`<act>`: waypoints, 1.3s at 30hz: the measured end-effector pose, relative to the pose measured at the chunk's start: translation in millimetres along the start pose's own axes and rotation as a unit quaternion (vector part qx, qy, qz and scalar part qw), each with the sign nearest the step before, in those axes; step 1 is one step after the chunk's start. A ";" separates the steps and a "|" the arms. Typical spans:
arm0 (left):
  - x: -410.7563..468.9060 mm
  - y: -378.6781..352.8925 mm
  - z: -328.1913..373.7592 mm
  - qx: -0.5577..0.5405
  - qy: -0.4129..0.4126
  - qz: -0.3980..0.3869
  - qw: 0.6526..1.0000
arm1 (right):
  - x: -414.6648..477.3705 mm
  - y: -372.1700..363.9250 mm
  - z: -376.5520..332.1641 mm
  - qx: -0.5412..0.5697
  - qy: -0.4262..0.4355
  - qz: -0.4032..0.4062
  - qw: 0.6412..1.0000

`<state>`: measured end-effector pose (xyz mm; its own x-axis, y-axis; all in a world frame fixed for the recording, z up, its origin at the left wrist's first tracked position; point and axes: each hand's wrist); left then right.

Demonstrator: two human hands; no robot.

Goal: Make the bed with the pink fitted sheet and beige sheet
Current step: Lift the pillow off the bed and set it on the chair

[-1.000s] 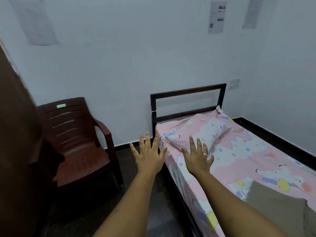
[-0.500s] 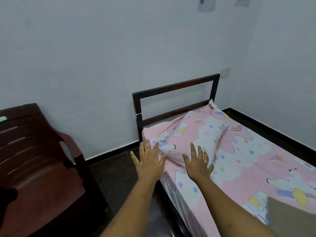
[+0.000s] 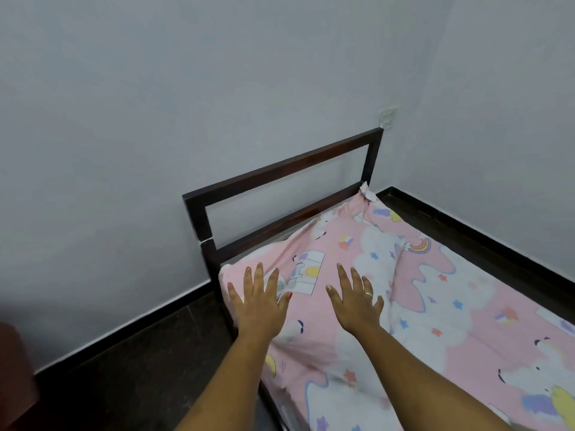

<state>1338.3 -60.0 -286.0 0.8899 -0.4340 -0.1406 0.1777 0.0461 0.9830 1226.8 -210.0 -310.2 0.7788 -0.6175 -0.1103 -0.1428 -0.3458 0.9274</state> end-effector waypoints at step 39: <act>373.1 -231.1 146.0 -0.313 0.196 -0.459 0.808 | 238.0 -130.1 213.0 0.354 -0.497 0.049 0.791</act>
<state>1567.9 -364.0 -548.4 0.3052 -0.2305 -0.9240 0.9072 0.3655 0.2084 1300.6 -462.4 -533.3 -0.0714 -0.7944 -0.6032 -0.7523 -0.3541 0.5555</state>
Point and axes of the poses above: each hand's wrist, its own x-axis towards the middle knuckle, its own y-axis out of the back of the hand, z = x × y, and after that the axes turned 12 degrees about y, right-handed
